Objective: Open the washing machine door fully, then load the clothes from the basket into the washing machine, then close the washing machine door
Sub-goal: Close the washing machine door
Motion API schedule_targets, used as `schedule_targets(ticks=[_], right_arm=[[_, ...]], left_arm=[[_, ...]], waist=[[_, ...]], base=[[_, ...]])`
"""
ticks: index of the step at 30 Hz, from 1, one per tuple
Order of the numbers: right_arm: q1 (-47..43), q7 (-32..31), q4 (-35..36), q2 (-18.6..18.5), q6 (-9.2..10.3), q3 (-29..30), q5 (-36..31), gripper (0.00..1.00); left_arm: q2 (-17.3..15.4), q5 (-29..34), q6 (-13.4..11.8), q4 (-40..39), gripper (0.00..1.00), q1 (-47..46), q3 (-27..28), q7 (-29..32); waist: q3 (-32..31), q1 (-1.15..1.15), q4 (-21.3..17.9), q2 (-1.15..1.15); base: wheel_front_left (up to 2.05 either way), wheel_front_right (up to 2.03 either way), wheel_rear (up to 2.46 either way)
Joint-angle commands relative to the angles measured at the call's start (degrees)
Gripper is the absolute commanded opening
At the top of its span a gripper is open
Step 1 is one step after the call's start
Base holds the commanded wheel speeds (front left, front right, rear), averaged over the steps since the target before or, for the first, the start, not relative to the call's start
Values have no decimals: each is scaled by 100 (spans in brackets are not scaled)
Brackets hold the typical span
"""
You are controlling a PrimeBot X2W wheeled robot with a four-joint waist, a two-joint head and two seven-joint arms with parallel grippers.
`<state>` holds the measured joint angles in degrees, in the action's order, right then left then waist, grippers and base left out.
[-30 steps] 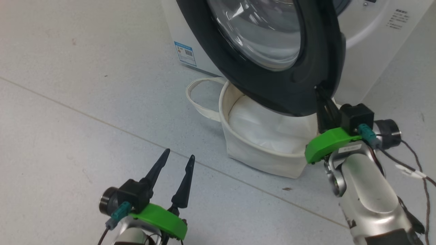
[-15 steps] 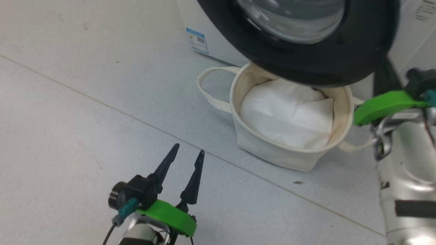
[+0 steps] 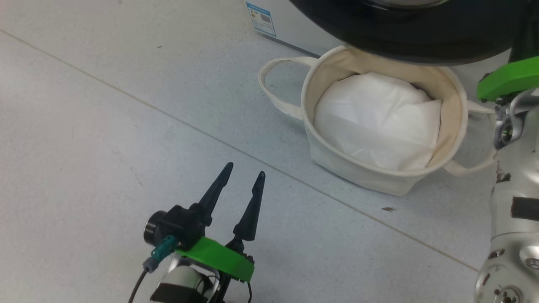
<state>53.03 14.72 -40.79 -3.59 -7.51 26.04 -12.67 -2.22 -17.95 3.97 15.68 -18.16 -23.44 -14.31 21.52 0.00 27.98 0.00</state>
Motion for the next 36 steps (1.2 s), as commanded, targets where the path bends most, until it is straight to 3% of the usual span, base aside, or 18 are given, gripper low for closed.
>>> schedule_targets(ticks=[1,15,23,30,34,36], right_arm=[[278,28,141,71,2,-78,-67,0],[1296,28,185,71,2,686,-97,0],[982,28,92,71,2,346,309,0],[-358,28,272,71,2,-926,1582,0],[-1395,28,286,71,2,-1361,3448,0],[-1949,28,491,71,2,-1646,3883,0]], left_arm=[[-65,-61,-35,-210,100,-162,151,-69],[-65,-357,-178,-311,100,-339,-32,-69],[-65,-330,-186,-180,100,-340,1,-69],[-65,-92,-85,85,100,-182,152,-69],[-65,87,-17,230,100,-9,325,-69],[-65,173,15,282,100,98,453,-69]], waist=[[63,0,39,0],[463,0,111,0],[220,0,-32,0],[-393,0,-473,0],[-845,0,-848,0],[-1035,0,-1077,0]], base=[[0,0,0],[0,0,0],[0,0,0],[0,0,0],[0,0,0],[0,0,0]])
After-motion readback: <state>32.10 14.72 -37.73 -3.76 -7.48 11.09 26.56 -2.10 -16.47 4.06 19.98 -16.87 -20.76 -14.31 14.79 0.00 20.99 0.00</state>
